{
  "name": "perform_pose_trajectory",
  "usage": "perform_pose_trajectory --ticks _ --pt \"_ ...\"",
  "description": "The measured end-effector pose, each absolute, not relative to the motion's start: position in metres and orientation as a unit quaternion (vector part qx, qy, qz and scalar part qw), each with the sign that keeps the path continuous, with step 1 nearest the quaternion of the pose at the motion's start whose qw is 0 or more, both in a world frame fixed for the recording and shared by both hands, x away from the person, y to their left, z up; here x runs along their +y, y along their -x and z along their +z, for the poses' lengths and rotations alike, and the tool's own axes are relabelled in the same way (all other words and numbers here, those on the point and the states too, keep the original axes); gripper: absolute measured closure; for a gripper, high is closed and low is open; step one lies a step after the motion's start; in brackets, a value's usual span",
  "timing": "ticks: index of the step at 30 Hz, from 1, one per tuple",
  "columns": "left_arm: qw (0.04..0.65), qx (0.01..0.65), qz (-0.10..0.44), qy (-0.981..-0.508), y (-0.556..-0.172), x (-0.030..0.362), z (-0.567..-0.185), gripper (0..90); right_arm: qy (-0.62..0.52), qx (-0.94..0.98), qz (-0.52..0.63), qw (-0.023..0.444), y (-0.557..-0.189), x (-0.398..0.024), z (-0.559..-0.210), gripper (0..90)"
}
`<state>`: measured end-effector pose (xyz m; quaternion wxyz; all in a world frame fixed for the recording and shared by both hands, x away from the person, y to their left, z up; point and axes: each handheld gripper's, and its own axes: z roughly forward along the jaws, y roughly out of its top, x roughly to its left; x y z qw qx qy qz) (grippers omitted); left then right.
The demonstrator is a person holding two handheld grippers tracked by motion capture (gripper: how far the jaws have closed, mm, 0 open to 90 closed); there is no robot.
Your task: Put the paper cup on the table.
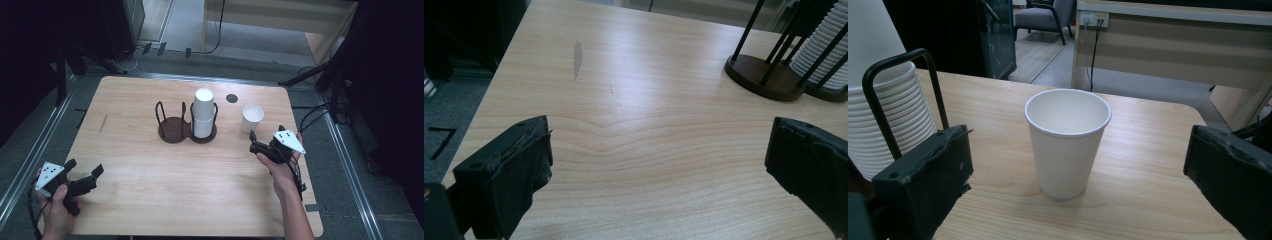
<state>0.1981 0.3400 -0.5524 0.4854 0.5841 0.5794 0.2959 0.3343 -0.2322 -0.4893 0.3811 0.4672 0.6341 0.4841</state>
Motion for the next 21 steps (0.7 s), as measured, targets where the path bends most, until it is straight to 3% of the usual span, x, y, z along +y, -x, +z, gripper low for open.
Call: perform_pose_trajectory --ticks 21 --pt "0.483 0.58 0.297 -0.585 -0.198 0.34 -0.552 0.0 -0.481 0.621 0.482 0.389 -0.305 -0.267 -0.489 0.0"
